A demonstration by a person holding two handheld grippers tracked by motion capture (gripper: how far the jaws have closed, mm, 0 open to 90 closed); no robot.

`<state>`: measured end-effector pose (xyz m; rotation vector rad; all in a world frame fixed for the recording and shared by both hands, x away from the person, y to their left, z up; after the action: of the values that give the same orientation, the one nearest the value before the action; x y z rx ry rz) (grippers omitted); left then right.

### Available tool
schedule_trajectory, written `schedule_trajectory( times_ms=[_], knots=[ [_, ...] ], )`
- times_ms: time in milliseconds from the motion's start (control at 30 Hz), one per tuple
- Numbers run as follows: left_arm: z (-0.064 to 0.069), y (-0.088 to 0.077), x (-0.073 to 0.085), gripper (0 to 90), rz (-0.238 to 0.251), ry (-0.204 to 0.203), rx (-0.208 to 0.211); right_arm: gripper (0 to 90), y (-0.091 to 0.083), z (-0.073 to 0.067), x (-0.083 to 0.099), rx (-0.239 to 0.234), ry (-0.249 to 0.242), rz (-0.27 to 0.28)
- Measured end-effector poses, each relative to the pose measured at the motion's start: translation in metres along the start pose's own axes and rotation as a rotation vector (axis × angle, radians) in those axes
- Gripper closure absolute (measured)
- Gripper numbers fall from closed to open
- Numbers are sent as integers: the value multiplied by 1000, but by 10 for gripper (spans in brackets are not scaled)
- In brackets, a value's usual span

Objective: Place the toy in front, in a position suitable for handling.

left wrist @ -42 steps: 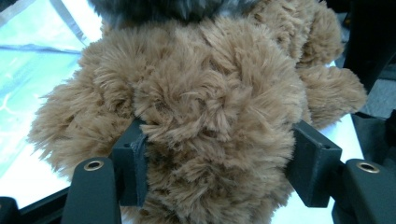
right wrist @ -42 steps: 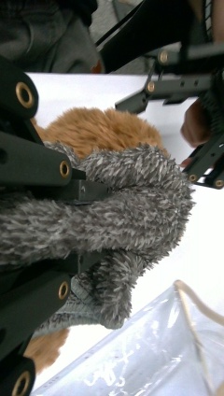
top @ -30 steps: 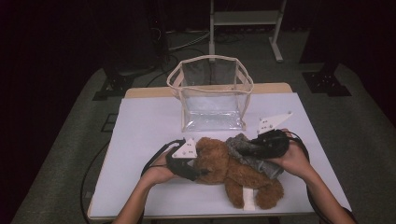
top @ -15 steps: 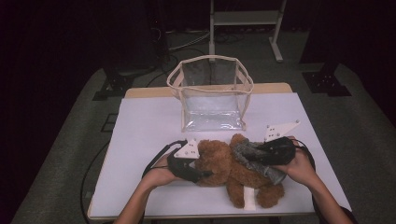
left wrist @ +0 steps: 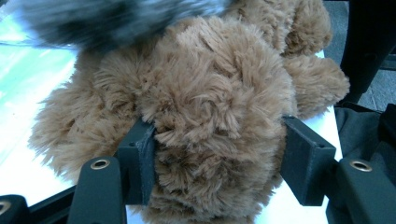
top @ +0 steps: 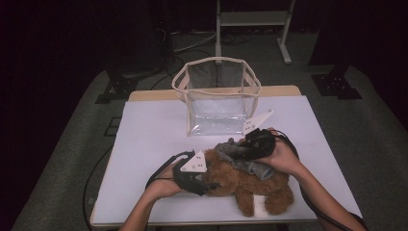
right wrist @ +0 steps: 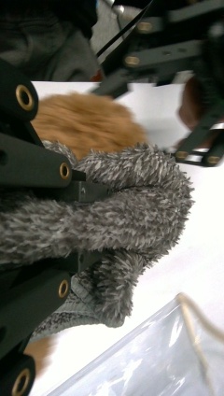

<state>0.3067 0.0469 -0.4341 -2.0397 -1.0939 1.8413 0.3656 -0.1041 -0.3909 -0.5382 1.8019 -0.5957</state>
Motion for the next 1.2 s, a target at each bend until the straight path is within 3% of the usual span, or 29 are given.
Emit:
schedule_trajectory(
  times_ms=[233,367,600,733,800,867,967,1033,1100,1200],
  knots=[
    [1,0,2,363,-6,38,3,737,27,8,-22,-47,-1,3],
    [-4,1,3,344,-6,46,-32,738,21,8,-19,-37,10,13],
    [-19,5,4,338,13,-6,-59,735,-13,-21,16,23,17,27],
    [-28,8,2,331,25,-57,-96,735,-27,-42,30,60,13,48],
    [-29,8,3,309,24,-61,-92,735,-29,-50,36,80,9,56],
    [-29,6,3,280,31,-46,-87,736,-26,-49,43,111,1,36],
    [-29,2,8,217,30,-6,-87,739,-26,-42,47,110,8,55],
    [-30,1,14,185,15,-10,-88,739,-28,-37,48,125,5,63],
    [-32,3,20,183,12,-27,-78,740,-31,-32,48,128,14,68],
    [-30,10,21,267,17,-23,-55,740,-33,-25,48,129,12,66]
  ],
)
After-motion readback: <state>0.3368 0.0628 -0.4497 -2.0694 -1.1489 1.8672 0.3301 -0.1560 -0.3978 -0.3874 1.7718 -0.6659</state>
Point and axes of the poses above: each handheld gripper's, and its own axes: y roughly forward along the jaws, x roughly out of its underside, z roughly to its right, the point moved 6 cm from there along y, roughly forward along the jaws, and after that the axes turned 11 degrees about -x, right-handed, at the moved point
